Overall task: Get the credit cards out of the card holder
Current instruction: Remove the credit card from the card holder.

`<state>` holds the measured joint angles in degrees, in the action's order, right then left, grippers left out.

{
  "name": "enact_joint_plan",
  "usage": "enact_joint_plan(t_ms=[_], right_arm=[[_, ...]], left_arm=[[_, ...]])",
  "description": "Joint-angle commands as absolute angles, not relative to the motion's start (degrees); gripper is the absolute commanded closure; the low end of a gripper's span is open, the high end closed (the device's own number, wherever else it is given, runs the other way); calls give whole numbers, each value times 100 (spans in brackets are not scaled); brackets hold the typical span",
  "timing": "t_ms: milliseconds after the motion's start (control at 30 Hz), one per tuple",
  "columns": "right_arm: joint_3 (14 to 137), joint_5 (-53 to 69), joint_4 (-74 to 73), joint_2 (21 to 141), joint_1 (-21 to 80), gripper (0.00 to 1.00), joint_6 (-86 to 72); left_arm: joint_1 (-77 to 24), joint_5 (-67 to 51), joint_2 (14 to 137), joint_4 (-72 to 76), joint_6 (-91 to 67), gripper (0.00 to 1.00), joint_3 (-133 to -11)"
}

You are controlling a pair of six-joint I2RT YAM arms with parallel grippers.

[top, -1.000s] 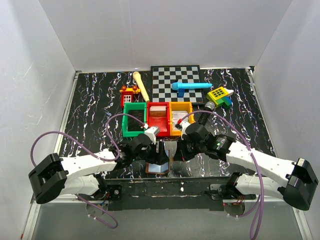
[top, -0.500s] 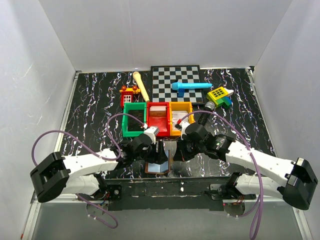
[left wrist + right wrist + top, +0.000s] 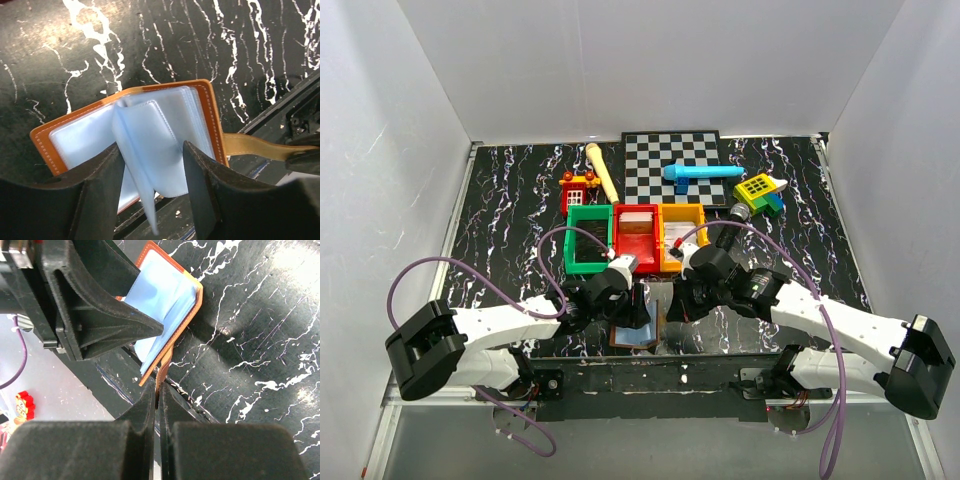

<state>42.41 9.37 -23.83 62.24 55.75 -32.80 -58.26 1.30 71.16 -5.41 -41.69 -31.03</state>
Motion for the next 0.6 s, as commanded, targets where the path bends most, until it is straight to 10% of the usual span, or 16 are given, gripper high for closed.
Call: enact_joint_plan(t_ms=[0,567], right_arm=[[4588,958,-2364,6161,5590,99,-3234],[4641,914,-2478,6144,5590,99,-3191]], left_arm=[[-5845,500,7075,-896,-4227,52,-3243],[-5836,1399,5213,-1785,-4386,33,-3032]])
